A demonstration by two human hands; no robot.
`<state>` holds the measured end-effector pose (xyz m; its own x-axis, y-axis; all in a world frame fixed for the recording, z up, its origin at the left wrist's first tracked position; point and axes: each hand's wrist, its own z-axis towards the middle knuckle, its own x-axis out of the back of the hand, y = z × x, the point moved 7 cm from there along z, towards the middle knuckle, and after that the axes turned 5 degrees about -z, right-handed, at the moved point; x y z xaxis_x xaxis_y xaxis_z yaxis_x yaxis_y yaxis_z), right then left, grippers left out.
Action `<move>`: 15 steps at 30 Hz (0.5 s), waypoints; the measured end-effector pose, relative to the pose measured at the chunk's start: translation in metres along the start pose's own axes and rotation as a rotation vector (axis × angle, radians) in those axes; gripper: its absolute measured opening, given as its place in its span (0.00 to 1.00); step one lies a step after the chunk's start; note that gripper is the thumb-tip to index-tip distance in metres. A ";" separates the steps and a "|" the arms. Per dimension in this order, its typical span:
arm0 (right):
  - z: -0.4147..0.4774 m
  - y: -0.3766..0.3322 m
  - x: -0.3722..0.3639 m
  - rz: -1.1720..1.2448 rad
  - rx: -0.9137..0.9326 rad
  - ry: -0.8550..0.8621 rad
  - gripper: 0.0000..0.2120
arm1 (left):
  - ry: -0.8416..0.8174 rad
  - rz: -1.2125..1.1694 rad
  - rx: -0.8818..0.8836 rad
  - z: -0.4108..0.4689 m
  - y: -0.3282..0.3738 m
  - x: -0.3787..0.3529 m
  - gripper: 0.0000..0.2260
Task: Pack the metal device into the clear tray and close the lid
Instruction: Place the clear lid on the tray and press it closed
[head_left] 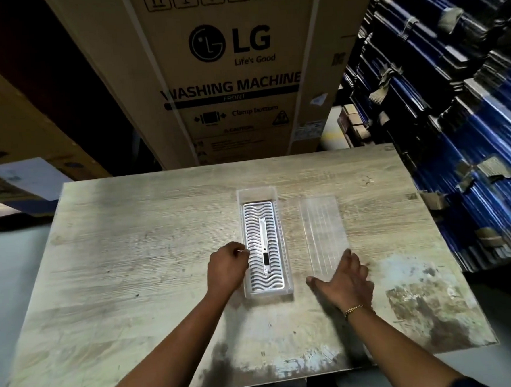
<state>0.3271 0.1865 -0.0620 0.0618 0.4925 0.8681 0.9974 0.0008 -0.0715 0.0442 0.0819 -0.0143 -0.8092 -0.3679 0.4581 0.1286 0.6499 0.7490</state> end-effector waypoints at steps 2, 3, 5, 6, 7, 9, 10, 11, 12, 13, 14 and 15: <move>0.001 -0.004 0.000 -0.031 -0.061 0.008 0.65 | 0.029 -0.139 0.046 -0.013 -0.022 0.020 0.06; 0.003 -0.004 0.000 -0.035 -0.100 -0.002 0.67 | 0.045 -0.183 0.068 -0.019 -0.030 0.029 0.06; 0.008 0.001 0.002 -0.015 -0.193 -0.038 0.67 | 0.061 -0.237 0.098 -0.030 -0.039 0.042 0.06; 0.013 0.007 0.004 0.028 -0.234 -0.046 0.63 | 0.062 -0.246 0.105 -0.034 -0.042 0.046 0.06; 0.019 0.013 0.009 0.107 -0.257 -0.035 0.56 | 0.061 -0.254 0.104 -0.036 -0.043 0.047 0.06; 0.033 0.021 0.024 0.338 -0.211 -0.013 0.37 | 0.057 -0.270 0.074 -0.035 -0.037 0.047 0.06; 0.036 0.021 0.035 0.469 -0.161 0.000 0.26 | 0.041 -0.270 0.046 -0.033 -0.029 0.044 0.06; 0.037 0.022 0.047 0.593 -0.121 0.025 0.18 | 0.015 -0.268 0.020 -0.031 -0.020 0.039 0.06; 0.037 0.022 0.061 0.687 -0.092 0.065 0.13 | -0.020 -0.272 -0.003 -0.028 -0.009 0.034 0.06; 0.035 0.020 0.075 0.770 -0.056 0.114 0.11 | -0.056 -0.279 -0.024 -0.024 0.001 0.027 0.06; 0.033 0.016 0.087 0.845 -0.025 0.159 0.11 | -0.091 -0.288 -0.043 -0.021 0.012 0.021 0.06; 0.026 0.009 0.099 0.950 0.012 0.180 0.11 | -0.121 -0.293 -0.064 -0.018 0.023 0.015 0.08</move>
<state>0.3414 0.2577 0.0101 0.8480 0.1521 0.5077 0.5283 -0.3197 -0.7866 0.0452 0.0792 0.0178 -0.8790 -0.4486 0.1614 -0.0869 0.4836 0.8710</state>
